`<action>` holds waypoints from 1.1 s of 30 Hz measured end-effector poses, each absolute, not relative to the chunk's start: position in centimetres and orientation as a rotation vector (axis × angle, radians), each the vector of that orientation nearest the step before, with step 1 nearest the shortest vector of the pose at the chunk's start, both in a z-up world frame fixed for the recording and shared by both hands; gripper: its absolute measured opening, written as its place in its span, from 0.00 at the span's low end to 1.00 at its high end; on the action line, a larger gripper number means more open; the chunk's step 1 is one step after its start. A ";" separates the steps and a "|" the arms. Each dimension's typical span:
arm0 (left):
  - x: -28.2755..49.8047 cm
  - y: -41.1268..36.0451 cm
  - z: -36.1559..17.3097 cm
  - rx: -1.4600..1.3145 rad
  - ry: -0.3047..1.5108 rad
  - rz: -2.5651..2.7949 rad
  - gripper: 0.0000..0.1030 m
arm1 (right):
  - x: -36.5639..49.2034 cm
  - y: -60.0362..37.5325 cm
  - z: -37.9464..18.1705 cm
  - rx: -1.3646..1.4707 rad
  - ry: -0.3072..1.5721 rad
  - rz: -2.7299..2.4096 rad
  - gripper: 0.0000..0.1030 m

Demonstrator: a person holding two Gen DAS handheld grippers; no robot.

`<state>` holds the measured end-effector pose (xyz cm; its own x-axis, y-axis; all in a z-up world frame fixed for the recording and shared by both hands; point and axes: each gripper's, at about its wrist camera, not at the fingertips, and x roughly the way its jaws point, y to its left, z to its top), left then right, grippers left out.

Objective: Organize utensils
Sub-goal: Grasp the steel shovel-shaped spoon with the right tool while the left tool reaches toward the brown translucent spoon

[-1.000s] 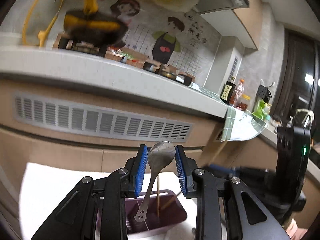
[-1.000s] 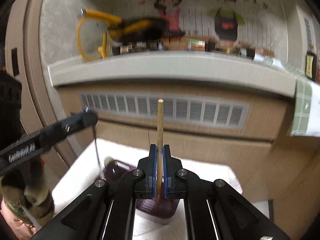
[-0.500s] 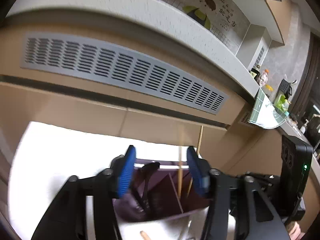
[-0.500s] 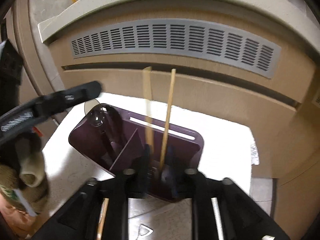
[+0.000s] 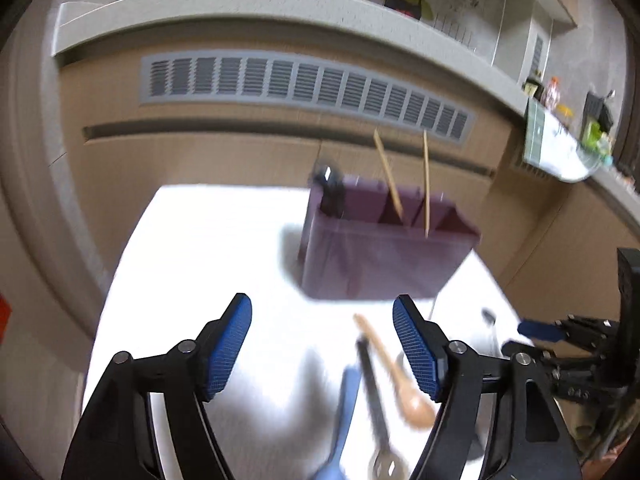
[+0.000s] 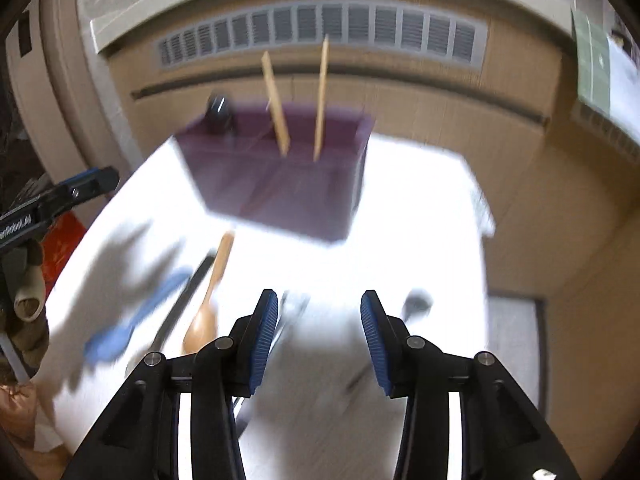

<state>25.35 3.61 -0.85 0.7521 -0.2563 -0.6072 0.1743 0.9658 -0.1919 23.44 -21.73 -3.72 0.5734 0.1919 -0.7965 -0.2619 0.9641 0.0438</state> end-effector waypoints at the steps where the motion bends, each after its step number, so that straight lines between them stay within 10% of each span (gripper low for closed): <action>1: 24.3 3.7 -1.4 -0.119 0.687 -0.224 0.74 | 22.2 -21.4 -4.6 -0.068 0.941 0.269 0.40; 21: 17.7 7.8 -4.8 -0.190 0.739 -0.075 0.78 | 16.7 -16.5 -9.2 0.025 0.968 0.081 0.45; 24: 17.6 8.2 -4.9 -0.207 0.742 -0.070 0.78 | 16.5 -16.5 -9.1 0.007 0.967 0.071 0.30; 33: 17.3 7.7 -4.7 -0.204 0.749 -0.096 0.78 | 15.6 -19.0 -0.7 -0.084 0.666 0.024 0.27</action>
<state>17.34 7.66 -4.69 0.7290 -0.1588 -0.6658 0.0135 0.9759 -0.2180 15.63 -18.96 -0.74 0.7860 -0.0046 -0.6182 -0.0490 0.9964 -0.0697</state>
